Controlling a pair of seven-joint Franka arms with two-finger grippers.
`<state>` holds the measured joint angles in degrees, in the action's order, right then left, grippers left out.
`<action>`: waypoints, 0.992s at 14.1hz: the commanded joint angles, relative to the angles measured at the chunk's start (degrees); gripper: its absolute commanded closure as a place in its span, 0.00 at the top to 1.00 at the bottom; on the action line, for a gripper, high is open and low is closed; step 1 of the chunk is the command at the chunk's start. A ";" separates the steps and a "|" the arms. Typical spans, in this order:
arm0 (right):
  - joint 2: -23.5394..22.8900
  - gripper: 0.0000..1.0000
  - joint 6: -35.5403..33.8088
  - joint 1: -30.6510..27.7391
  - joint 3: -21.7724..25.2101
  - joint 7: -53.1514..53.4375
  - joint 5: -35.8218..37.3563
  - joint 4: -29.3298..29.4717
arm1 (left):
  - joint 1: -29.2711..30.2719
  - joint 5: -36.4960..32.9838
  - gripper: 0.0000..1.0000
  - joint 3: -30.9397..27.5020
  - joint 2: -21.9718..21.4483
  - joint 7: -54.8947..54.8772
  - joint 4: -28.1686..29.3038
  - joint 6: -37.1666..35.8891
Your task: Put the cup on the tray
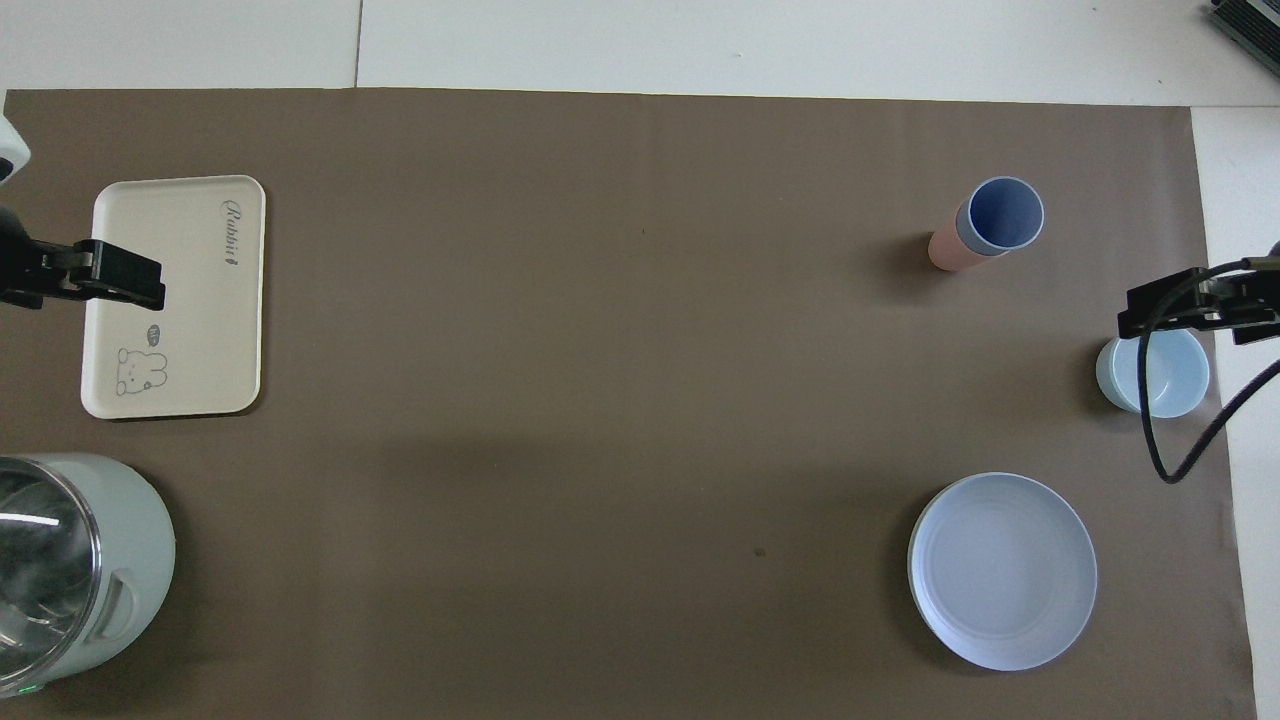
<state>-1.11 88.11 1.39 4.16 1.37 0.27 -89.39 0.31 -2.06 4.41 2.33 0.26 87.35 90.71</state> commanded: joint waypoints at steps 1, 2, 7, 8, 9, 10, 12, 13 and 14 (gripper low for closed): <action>1.37 1.00 -0.48 -0.52 -0.21 -1.02 -0.10 -1.31 | 0.30 -1.01 1.00 0.16 -1.80 -0.52 2.21 0.61; 1.38 1.00 -0.22 -0.60 -0.29 -1.02 -0.10 -1.22 | 0.30 -1.01 1.00 0.16 -1.80 -0.44 2.21 0.61; 1.38 1.00 0.04 -0.78 -0.30 -0.41 -0.18 -1.48 | 0.21 -1.01 1.00 0.16 -1.80 -0.17 2.12 0.26; 1.55 1.00 0.22 -0.78 -0.30 -1.27 -0.18 -1.83 | 0.21 -1.01 1.00 0.16 -1.80 -0.17 2.12 0.35; 1.64 1.00 0.92 -0.78 -0.30 -3.02 -0.36 -2.53 | 0.04 -1.01 1.00 0.16 -1.80 -0.17 2.12 0.35; 1.99 1.00 3.18 -0.78 -0.30 -6.52 -0.36 -3.32 | -0.14 -1.01 1.00 0.16 -1.80 -0.17 2.12 0.35; 3.21 1.00 8.71 -2.00 -0.03 -18.71 -0.45 -6.83 | 0.04 -1.01 1.00 0.16 -1.80 -0.52 2.12 0.44; 4.00 1.00 12.31 -3.49 -0.03 -24.86 -2.10 -9.46 | -0.05 -1.01 1.00 0.16 -1.80 -0.44 2.12 0.44; 4.88 1.00 16.18 -5.50 0.05 -31.80 -5.08 -12.35 | 0.04 -1.01 1.00 0.16 -1.80 -0.43 2.12 0.44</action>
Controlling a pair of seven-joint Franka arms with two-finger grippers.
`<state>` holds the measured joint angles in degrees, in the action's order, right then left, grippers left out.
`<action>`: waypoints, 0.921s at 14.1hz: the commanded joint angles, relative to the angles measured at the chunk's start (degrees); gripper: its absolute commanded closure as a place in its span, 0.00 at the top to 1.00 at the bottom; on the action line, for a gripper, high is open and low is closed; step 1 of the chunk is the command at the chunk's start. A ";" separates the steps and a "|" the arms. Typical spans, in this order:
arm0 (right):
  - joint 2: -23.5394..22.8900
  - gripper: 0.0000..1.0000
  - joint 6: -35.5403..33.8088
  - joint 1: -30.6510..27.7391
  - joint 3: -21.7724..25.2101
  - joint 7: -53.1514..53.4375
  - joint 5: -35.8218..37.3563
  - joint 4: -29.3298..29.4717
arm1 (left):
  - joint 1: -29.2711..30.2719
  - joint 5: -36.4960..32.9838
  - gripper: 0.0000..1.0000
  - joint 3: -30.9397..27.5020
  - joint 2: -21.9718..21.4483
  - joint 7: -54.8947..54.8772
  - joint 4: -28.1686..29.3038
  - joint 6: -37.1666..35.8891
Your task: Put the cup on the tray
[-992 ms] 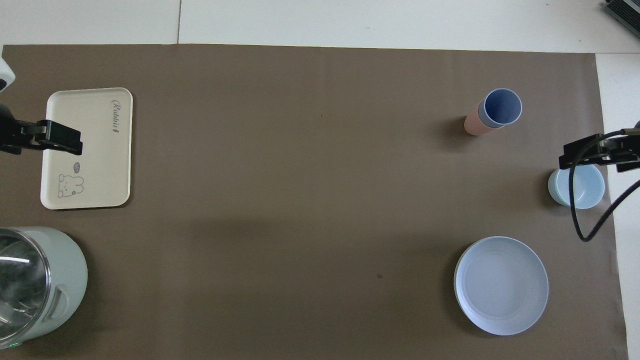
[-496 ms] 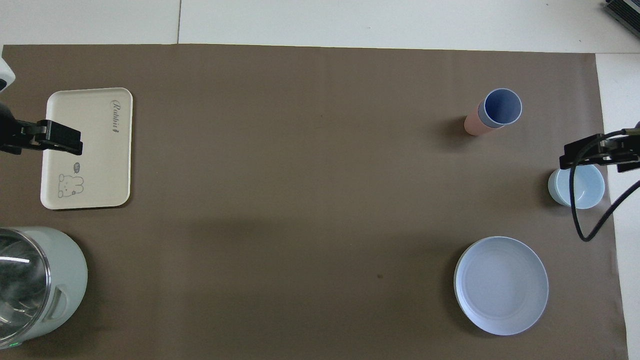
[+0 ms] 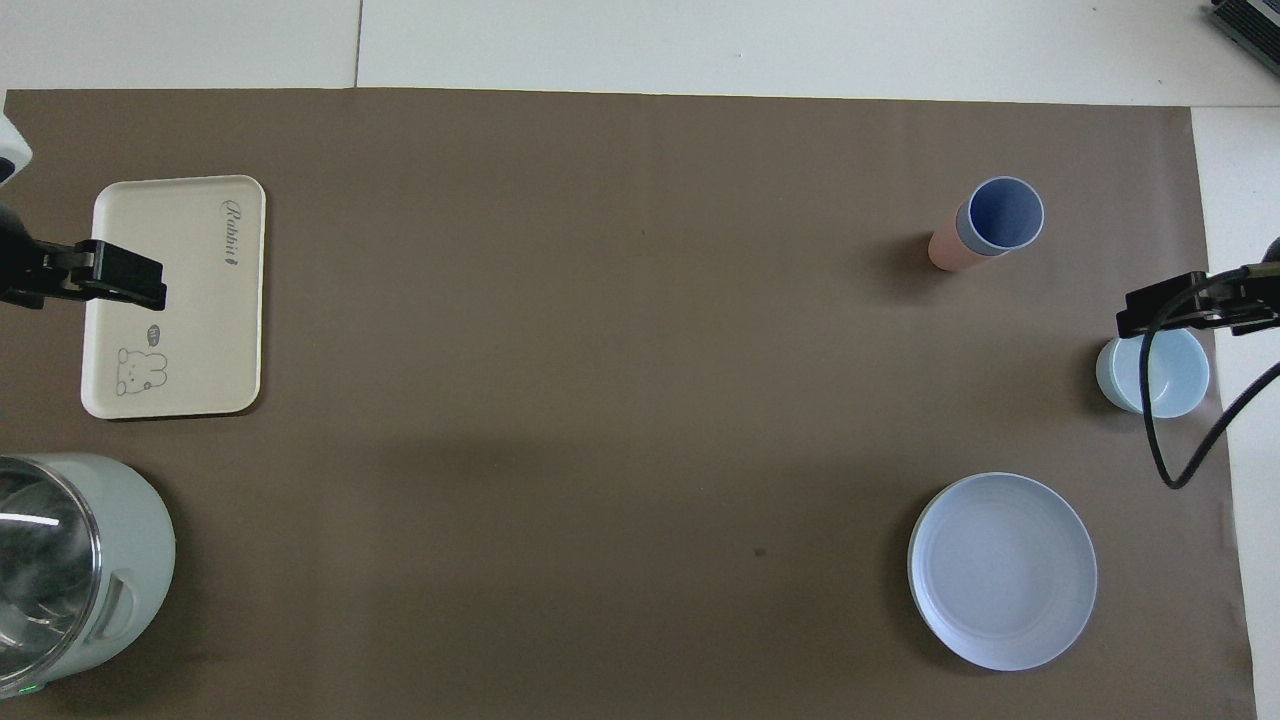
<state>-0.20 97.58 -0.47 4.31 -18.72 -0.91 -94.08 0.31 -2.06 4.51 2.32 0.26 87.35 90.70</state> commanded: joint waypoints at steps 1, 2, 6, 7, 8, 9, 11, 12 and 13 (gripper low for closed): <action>4.41 1.00 10.31 -5.92 -0.09 -19.00 -7.15 -10.48 | 0.13 -1.01 1.00 0.06 -1.79 -0.52 2.12 0.44; 4.33 1.00 13.39 -7.77 -0.09 -26.21 -10.57 -12.60 | 0.04 -1.01 1.00 0.06 -1.79 -0.44 2.20 0.44; 1.36 1.00 21.85 -12.44 -0.09 -50.74 -26.39 -18.33 | 0.22 -1.01 1.00 0.06 -1.88 -0.35 2.21 0.09; -1.18 1.00 22.38 -13.93 -0.09 -58.90 -31.47 -18.42 | 0.22 -1.01 1.00 0.06 -1.88 -0.17 2.21 -0.09; -3.90 1.00 23.26 -15.25 -0.09 -66.64 -37.18 -18.42 | 0.22 -1.01 1.00 0.06 -1.88 -0.17 2.21 -0.18; -6.45 1.00 23.70 -16.48 -0.09 -74.02 -42.72 -18.33 | 0.22 -1.01 1.00 0.06 -1.88 -0.17 2.21 -0.09; -9.37 1.00 24.75 -16.76 -0.09 -80.76 -47.86 -18.33 | 0.22 -1.01 1.00 0.06 -1.88 -0.17 2.21 -0.09; -10.68 1.00 24.93 -16.76 -0.09 -81.21 -49.70 -18.16 | 0.22 -1.01 1.00 0.06 -1.88 -0.17 2.21 -0.09; -12.00 1.00 25.89 -16.50 -0.09 -83.04 -52.94 -18.07 | 0.22 -1.01 1.00 0.06 -1.88 -0.17 2.21 0.00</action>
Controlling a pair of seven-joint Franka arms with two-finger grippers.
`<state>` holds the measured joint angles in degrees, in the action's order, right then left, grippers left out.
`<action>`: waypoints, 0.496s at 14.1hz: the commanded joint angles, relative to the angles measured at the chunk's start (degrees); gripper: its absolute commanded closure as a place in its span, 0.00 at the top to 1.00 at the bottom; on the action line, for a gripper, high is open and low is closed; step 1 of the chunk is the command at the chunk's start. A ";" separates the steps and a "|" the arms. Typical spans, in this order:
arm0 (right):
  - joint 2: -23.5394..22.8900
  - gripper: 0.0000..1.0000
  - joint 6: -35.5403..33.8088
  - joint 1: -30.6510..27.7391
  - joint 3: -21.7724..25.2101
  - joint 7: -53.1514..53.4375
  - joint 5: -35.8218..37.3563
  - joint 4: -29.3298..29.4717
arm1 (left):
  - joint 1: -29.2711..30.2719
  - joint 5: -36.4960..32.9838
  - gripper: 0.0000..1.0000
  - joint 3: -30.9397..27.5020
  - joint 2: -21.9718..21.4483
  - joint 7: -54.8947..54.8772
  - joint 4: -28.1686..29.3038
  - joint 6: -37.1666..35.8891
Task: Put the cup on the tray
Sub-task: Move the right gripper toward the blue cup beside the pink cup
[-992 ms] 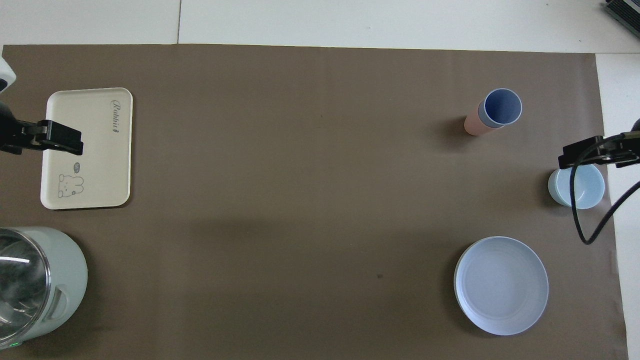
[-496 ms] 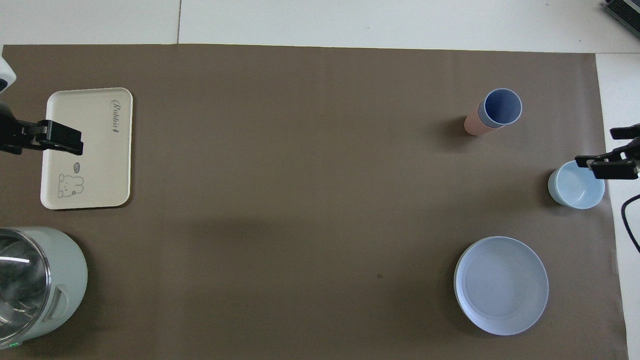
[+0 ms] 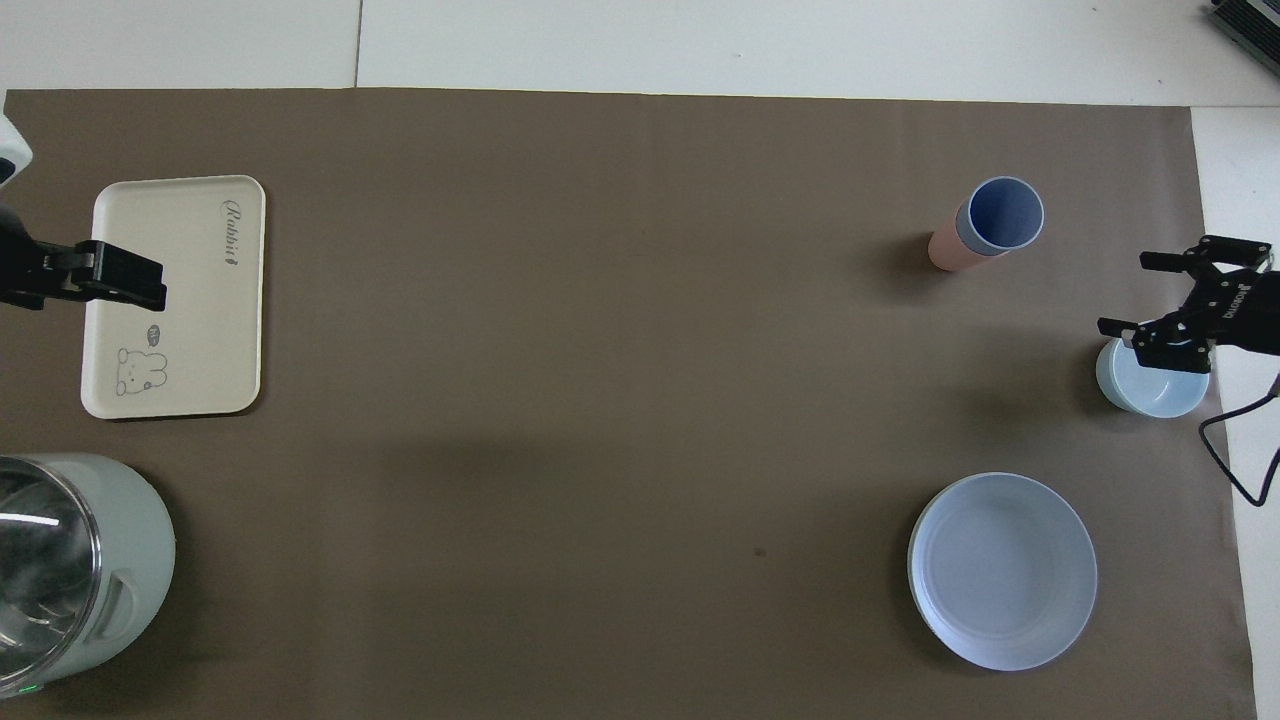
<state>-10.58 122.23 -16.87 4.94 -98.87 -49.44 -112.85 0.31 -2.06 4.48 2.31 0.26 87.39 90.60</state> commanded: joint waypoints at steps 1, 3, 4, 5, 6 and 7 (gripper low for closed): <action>-3.21 1.00 2.13 0.26 -0.72 -5.09 -7.40 0.87 | 0.22 -1.01 1.00 0.09 -1.88 -0.17 2.17 0.27; -6.19 1.00 2.32 0.44 -0.90 -8.52 -11.45 1.57 | 0.30 -1.01 1.00 0.09 -1.88 -0.17 2.17 0.01; -8.91 1.00 1.71 0.35 -0.98 -12.63 -14.52 2.79 | 0.22 -1.01 1.00 0.09 -1.88 -0.17 2.17 -0.08; -11.02 1.00 1.26 0.35 -1.07 -16.58 -18.03 3.94 | 0.22 -1.01 1.00 0.09 -1.88 -0.09 2.17 0.01; -11.83 1.00 1.26 0.61 -1.16 -17.84 -20.32 4.04 | 0.04 -1.01 1.00 0.09 -1.88 -0.08 2.17 0.01; -11.92 1.00 1.26 0.61 -1.25 -17.94 -21.13 4.04 | -0.31 -1.01 1.00 0.09 -1.88 0.00 2.17 0.01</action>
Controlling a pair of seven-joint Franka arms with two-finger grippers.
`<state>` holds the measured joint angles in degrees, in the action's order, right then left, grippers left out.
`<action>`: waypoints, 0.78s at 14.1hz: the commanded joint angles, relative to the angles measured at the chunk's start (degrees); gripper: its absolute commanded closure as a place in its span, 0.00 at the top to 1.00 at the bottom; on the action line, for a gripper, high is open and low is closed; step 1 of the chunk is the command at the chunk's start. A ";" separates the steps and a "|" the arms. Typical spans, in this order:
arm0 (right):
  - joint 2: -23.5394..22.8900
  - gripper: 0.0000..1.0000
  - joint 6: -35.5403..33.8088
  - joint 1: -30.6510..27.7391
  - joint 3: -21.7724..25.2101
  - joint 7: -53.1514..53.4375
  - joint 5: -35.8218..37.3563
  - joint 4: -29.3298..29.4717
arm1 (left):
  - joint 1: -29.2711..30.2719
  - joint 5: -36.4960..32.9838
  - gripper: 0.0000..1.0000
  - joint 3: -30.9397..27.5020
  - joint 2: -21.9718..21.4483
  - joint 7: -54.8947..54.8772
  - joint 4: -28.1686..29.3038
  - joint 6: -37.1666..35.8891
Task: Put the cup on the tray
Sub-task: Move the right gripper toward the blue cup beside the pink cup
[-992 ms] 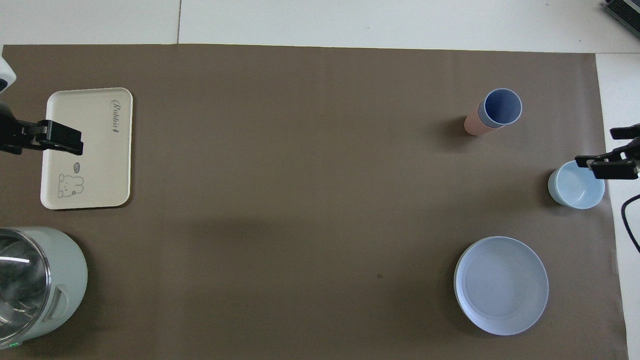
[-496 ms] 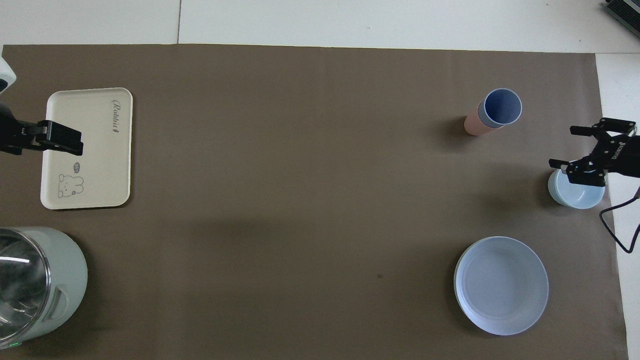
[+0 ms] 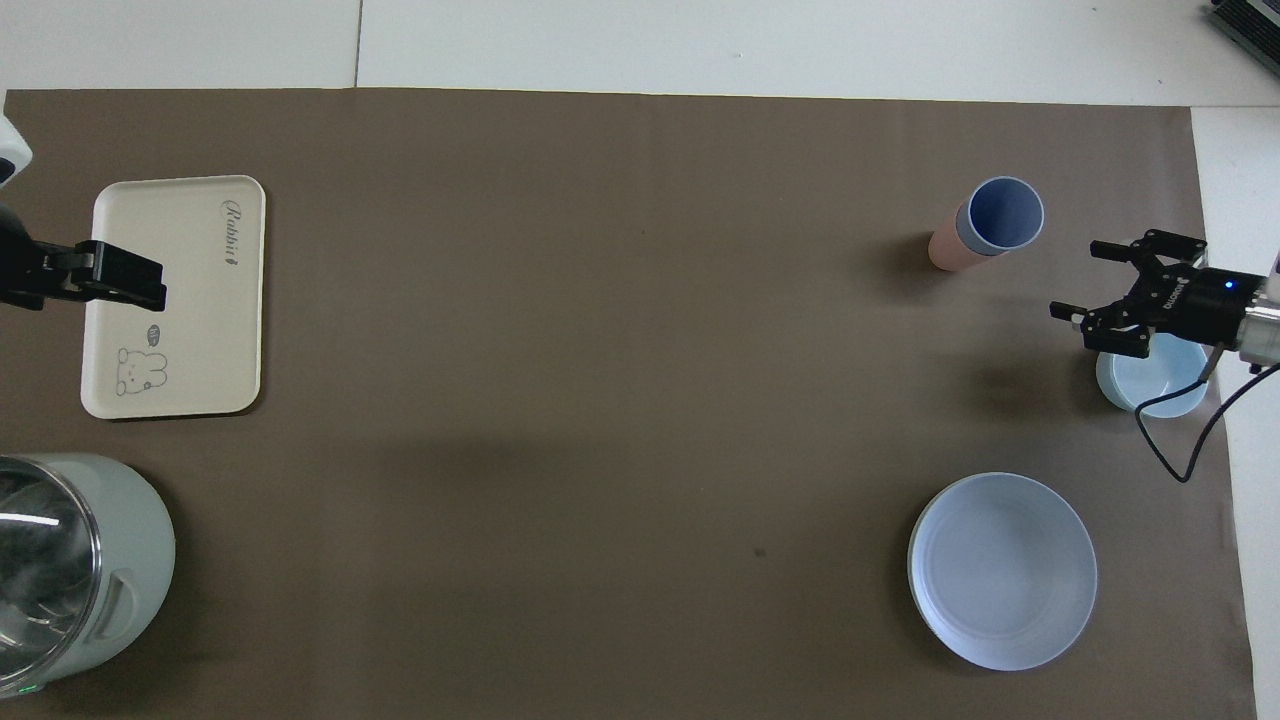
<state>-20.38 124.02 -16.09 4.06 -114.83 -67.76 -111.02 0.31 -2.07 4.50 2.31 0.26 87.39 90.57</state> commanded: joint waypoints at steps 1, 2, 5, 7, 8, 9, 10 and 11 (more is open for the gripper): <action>-2.73 1.00 -0.62 -0.26 -0.46 -2.07 -3.42 2.21 | -0.48 -1.01 1.00 0.07 -1.87 -0.08 2.17 0.04; -3.52 1.00 -0.71 -0.26 -0.55 -3.37 -4.65 2.30 | -0.48 -1.01 1.00 0.07 -1.87 -0.09 2.17 0.04; -5.46 1.00 -0.71 -0.17 -1.86 -6.55 -10.18 3.00 | -0.48 -1.01 1.00 0.07 -1.87 -0.09 2.17 0.04; -5.63 1.00 0.08 0.18 -2.48 -6.55 -11.59 3.18 | -0.57 -1.01 1.00 0.07 -1.87 -0.08 2.17 0.31; -5.72 1.00 0.08 0.61 -2.48 -6.55 -11.95 3.27 | -0.57 -1.01 1.00 0.07 -1.87 -0.09 2.17 0.48; -5.90 1.00 0.34 0.97 -2.48 -6.55 -12.39 3.27 | -0.57 -1.01 1.00 0.16 -1.87 -0.09 2.17 0.48; -5.98 1.00 1.65 1.75 -2.48 -6.55 -13.87 3.70 | -0.57 -1.01 1.00 0.16 -1.87 -0.09 2.17 0.48; -6.33 1.00 2.18 2.28 -2.48 -6.55 -14.76 4.40 | -0.57 -1.01 1.00 0.16 -1.87 -0.09 2.17 0.48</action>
<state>-25.39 124.68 -14.66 1.83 -120.11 -79.65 -108.46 0.24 -2.06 4.84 2.29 0.26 87.39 90.57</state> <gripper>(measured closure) 0.000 0.000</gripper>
